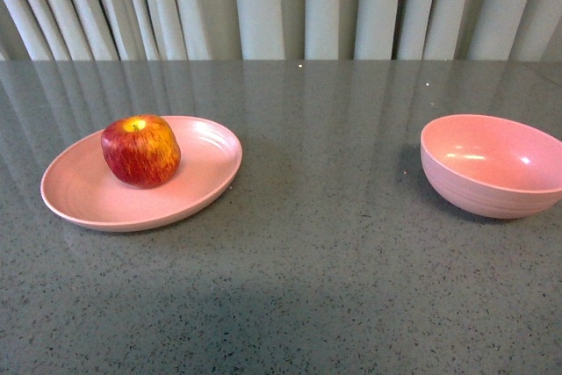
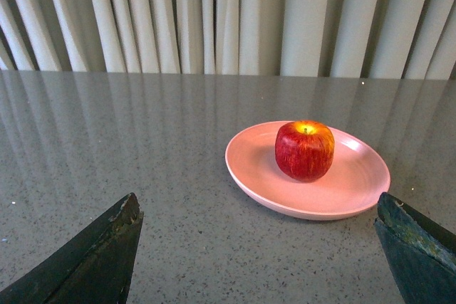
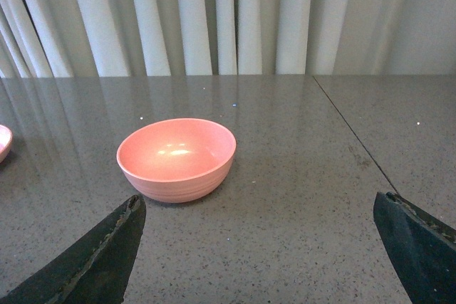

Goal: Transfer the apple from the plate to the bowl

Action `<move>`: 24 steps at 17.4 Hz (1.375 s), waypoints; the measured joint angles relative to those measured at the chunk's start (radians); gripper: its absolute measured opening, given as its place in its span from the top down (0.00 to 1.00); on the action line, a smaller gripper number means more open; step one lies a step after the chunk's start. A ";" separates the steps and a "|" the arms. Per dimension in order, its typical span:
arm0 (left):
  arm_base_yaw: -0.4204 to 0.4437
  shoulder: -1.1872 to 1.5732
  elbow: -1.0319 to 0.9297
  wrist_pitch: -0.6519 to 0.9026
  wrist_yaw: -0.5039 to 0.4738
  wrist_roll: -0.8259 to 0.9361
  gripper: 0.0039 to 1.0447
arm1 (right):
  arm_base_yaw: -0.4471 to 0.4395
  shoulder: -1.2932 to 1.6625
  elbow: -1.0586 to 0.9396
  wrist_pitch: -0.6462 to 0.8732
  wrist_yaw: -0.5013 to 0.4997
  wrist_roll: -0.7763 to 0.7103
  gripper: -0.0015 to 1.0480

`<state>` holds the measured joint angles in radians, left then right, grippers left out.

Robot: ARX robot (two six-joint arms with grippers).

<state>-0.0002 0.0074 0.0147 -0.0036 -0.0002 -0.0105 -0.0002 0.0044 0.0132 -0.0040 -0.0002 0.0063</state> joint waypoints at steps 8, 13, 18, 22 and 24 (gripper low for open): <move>0.000 0.000 0.000 0.000 0.000 0.000 0.06 | -0.032 0.383 0.176 0.148 0.074 0.167 0.06; 0.000 0.000 0.000 0.000 0.000 0.000 0.06 | -0.008 0.985 0.555 0.324 -0.016 0.098 0.06; 0.000 0.000 0.000 0.000 0.000 0.000 0.06 | 0.026 1.478 0.928 0.074 -0.033 0.038 0.06; 0.000 0.000 0.000 0.000 0.000 0.000 0.06 | 0.025 1.644 1.011 -0.004 -0.023 0.058 0.06; 0.000 0.000 0.000 0.000 0.000 0.000 0.06 | 0.023 1.693 1.015 -0.028 -0.022 0.084 0.06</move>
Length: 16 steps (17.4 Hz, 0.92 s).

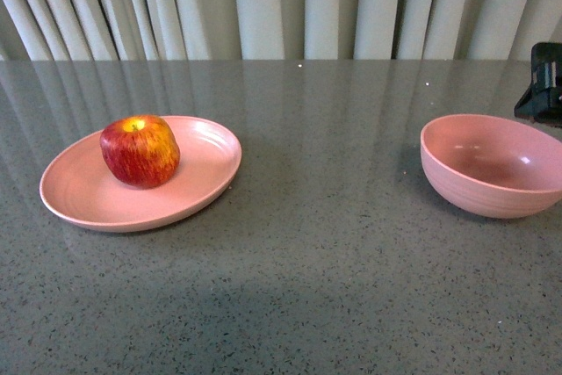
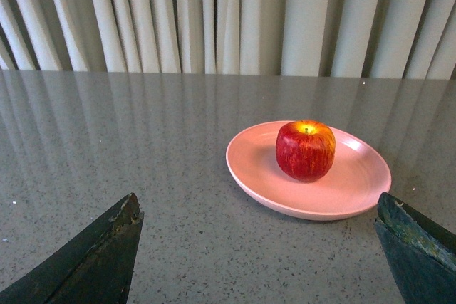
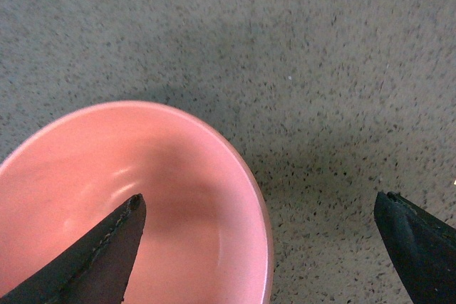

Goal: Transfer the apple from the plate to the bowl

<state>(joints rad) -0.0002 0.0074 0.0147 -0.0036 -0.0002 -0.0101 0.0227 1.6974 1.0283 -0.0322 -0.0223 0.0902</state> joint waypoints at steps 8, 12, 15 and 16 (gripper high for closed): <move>0.000 0.000 0.000 0.000 0.000 0.000 0.06 | 0.003 0.109 0.028 -0.035 -0.018 0.137 0.16; 0.000 0.000 0.000 0.000 0.000 0.000 0.06 | 0.013 0.128 0.032 -0.042 -0.047 0.174 0.58; 0.000 0.000 0.000 0.000 0.000 0.000 0.06 | 0.018 0.129 0.037 -0.046 -0.053 0.183 0.88; 0.000 0.000 0.000 0.000 0.000 0.000 0.06 | 0.018 0.129 0.042 -0.049 -0.062 0.185 0.94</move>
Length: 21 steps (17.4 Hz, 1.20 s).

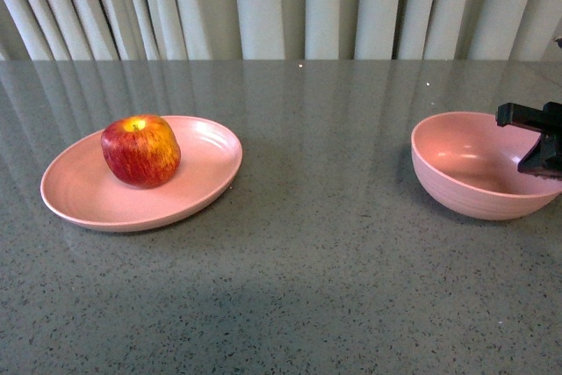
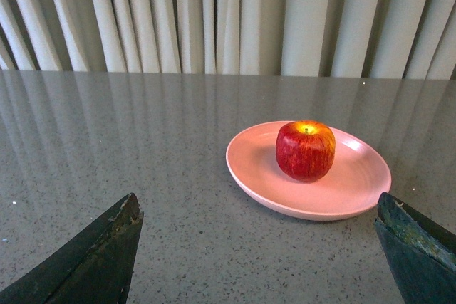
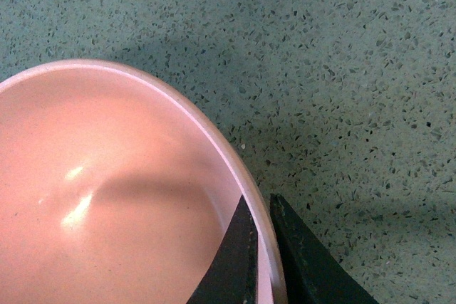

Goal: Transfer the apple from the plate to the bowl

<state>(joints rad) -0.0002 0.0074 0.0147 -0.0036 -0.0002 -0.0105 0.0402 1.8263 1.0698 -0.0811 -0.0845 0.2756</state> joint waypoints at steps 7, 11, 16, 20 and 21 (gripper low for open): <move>0.000 0.000 0.000 0.000 0.000 0.000 0.06 | 0.093 -0.212 0.047 -0.057 -0.045 0.005 0.96; 0.000 0.000 0.000 0.000 0.000 0.000 0.06 | 0.290 -0.137 0.117 -0.087 -0.009 0.050 0.96; 0.000 0.000 0.000 0.000 0.000 0.000 0.06 | 0.346 0.014 0.162 -0.106 0.045 0.096 0.96; 0.000 0.000 0.000 0.000 0.000 0.000 0.06 | 0.347 0.036 0.177 -0.110 0.053 0.103 0.96; 0.000 0.000 0.000 0.000 0.000 0.000 0.06 | 0.347 0.041 0.180 -0.110 0.055 0.107 0.96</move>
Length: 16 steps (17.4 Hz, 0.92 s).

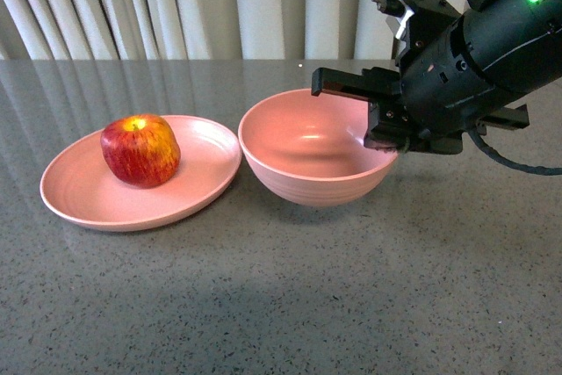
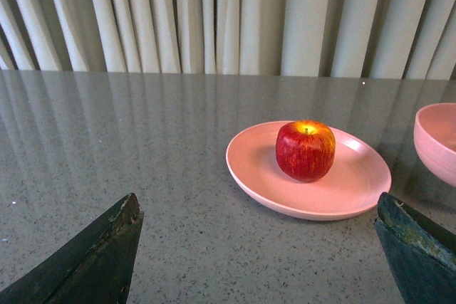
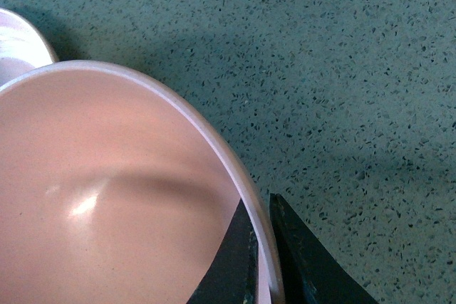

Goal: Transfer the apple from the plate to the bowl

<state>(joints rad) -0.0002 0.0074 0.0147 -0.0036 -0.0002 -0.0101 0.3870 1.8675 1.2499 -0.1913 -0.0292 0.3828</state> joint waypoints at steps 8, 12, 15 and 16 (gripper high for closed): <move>0.000 0.000 0.000 0.000 0.000 0.000 0.06 | 0.000 0.075 0.043 -0.036 0.006 0.055 0.96; 0.000 0.000 0.000 0.000 0.000 0.000 0.06 | 0.000 0.082 0.045 -0.038 0.004 0.069 0.96; 0.000 0.000 0.000 0.000 0.000 0.000 0.06 | 0.006 0.095 0.047 -0.040 -0.009 0.077 0.96; 0.000 0.000 0.000 0.000 0.000 0.000 0.06 | 0.006 0.095 0.047 -0.040 -0.009 0.077 0.96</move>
<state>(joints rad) -0.0002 0.0074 0.0147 -0.0036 -0.0002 -0.0105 0.3931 1.9625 1.2968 -0.2310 -0.0383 0.4595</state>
